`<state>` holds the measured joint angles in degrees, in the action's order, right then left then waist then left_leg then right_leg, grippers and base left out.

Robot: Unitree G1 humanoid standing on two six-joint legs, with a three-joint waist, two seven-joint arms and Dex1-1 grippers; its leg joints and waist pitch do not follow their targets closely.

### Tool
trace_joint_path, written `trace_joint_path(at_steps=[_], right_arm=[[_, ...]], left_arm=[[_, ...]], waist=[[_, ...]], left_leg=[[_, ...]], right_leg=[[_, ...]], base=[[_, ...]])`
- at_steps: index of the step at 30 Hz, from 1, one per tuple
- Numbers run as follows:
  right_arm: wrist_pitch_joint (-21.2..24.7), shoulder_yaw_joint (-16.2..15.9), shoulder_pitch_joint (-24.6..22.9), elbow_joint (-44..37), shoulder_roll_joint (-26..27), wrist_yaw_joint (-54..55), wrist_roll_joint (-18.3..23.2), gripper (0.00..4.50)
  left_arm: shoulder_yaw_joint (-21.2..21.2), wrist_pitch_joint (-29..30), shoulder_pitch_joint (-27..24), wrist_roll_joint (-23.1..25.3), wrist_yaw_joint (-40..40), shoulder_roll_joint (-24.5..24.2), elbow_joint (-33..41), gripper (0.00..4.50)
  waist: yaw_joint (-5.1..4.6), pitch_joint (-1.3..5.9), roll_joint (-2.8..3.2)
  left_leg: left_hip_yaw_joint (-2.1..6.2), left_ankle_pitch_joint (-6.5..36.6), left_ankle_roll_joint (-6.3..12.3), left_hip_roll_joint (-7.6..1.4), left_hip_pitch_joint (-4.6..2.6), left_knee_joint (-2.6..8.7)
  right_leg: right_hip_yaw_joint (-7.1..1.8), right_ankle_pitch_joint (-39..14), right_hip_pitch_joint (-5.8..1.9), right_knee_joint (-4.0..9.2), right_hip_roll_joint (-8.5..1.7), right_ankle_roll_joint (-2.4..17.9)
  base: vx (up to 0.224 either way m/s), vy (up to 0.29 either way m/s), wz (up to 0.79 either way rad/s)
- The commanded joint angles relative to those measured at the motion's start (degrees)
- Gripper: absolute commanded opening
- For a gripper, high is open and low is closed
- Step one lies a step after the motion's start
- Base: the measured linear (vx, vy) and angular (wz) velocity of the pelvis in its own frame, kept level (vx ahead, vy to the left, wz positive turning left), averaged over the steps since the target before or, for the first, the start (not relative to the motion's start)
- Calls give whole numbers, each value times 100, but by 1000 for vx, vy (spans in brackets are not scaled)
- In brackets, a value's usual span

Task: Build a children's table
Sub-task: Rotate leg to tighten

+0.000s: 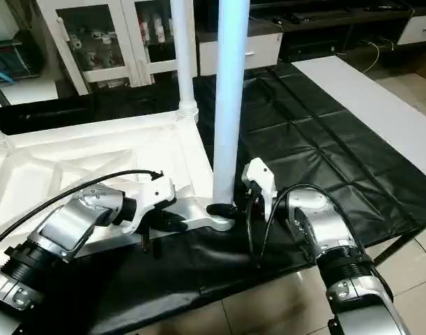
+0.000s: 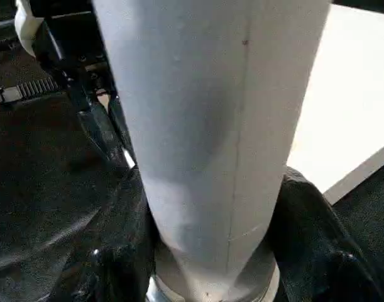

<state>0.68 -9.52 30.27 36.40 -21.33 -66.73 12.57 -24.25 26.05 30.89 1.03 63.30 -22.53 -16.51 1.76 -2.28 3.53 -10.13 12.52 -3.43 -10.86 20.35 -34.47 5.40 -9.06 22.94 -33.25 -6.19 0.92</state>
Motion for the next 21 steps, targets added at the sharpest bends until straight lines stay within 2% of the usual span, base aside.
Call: trace_joint_path(at_steps=[1,2,4,5,6,8,10,11,12,13,14,15,16,17,18,19,20,21], right_arm=[[-60,187,170,300,97,583,-117,211],[-183,249,229,508,191,1041,-241,210],[-274,313,275,695,297,1495,-350,208],[-320,446,322,878,527,2172,-399,207],[-319,492,339,925,603,2387,-403,206],[-296,551,373,994,748,2702,-398,205],[-290,584,424,1072,882,2992,-425,204],[-255,612,481,1150,1004,3265,-443,204],[-255,612,481,1150,1004,3265,-443,204],[-273,651,591,1316,1184,3734,-494,204],[-273,651,591,1316,1184,3734,-494,203],[-264,716,758,1535,1450,4413,-538,203],[-237,812,934,1764,1723,5088,-535,202],[-237,812,934,1764,1723,5088,-535,202],[-212,902,1071,1930,1944,5776,-551,202],[-217,912,1084,1946,1969,5859,-556,202],[-293,1051,1248,2143,2291,6941,-636,202],[-293,1051,1248,2143,2291,6941,-636,202]], left_arm=[[-224,75,-140,50,73,51,-152,0],[-132,57,-103,37,-93,156,-253,0],[-34,32,-51,39,-303,279,-386,0],[82,-74,70,114,-698,464,-666,0],[113,-105,110,137,-815,519,-752,0],[164,-165,182,172,-1005,611,-895,0],[207,-214,250,196,-1166,690,-1014,0],[244,-250,311,218,-1312,758,-1112,0],[244,-250,311,218,-1312,758,-1112,0],[308,-276,407,255,-1556,868,-1260,0],[308,-276,407,255,-1556,868,-1260,0],[392,-281,537,315,-1913,1009,-1443,0],[466,-280,666,392,-2244,1140,-1630,0],[466,-280,666,392,-2244,1140,-1630,0],[550,-293,770,449,-2564,1250,-1785,0],[558,-297,782,456,-2596,1260,-1805,0],[661,-346,940,548,-3011,1395,-2071,0],[661,-346,940,548,-3011,1395,-2071,0]], waist=[[-18,350,-60],[-43,333,-86],[-89,310,-76],[-104,306,-99],[-134,293,-79],[-192,310,-79],[-219,317,-77],[-243,324,-74],[-249,332,-71],[-257,333,-71],[-272,332,-71],[-279,349,-66],[-297,336,-50],[-311,338,-52],[-291,358,-48],[-308,349,-43],[-308,370,-39],[-300,386,-29]], left_leg=[[30,765,542,-190,11,408],[29,942,473,-186,20,421],[49,1291,267,-172,-14,443],[45,1316,256,-169,-12,441],[63,1428,181,-164,-23,457],[87,1486,143,-162,2,472],[82,1536,176,-164,-1,468],[70,1475,211,-164,1,461],[75,1414,239,-166,16,464],[67,1380,253,-167,16,456],[65,1352,259,-157,26,453],[75,1299,278,-154,37,452],[68,1255,249,-156,22,451],[74,1237,181,-149,29,455],[65,1218,207,-150,14,442],[56,1188,225,-149,23,438],[57,955,192,-139,18,433],[55,810,175,-137,-5,429]], right_leg=[[-219,-1136,-310,295,-225,1526],[-216,-1421,-309,326,-224,1433],[-207,-2203,-290,417,-247,1169],[-212,-2281,-279,436,-246,1121],[-205,-2429,-265,445,-240,1065],[-193,-2382,-287,431,-232,1019],[-191,-2307,-277,444,-234,1027],[-207,-2122,-263,435,-231,1099],[-202,-1972,-284,413,-230,1154],[-205,-1911,-277,412,-232,1186],[-205,-1884,-273,405,-234,1204],[-192,-1877,-300,399,-236,1195],[-201,-1875,-263,409,-233,1205],[-192,-1913,-274,405,-231,1187],[-195,-1816,-273,401,-243,1195],[-210,-1735,-246,395,-242,1227],[-208,-1509,-253,367,-228,1263],[-208,-1266,-248,336,-215,1309]], base=[[0,0,0],[0,0,0],[0,0,0],[0,0,0],[0,0,0],[0,0,0],[0,0,0],[0,0,0],[0,0,0],[0,0,0],[0,0,0],[0,0,0],[0,0,0],[0,0,0],[0,0,0],[0,0,0],[0,0,0],[0,0,0]])
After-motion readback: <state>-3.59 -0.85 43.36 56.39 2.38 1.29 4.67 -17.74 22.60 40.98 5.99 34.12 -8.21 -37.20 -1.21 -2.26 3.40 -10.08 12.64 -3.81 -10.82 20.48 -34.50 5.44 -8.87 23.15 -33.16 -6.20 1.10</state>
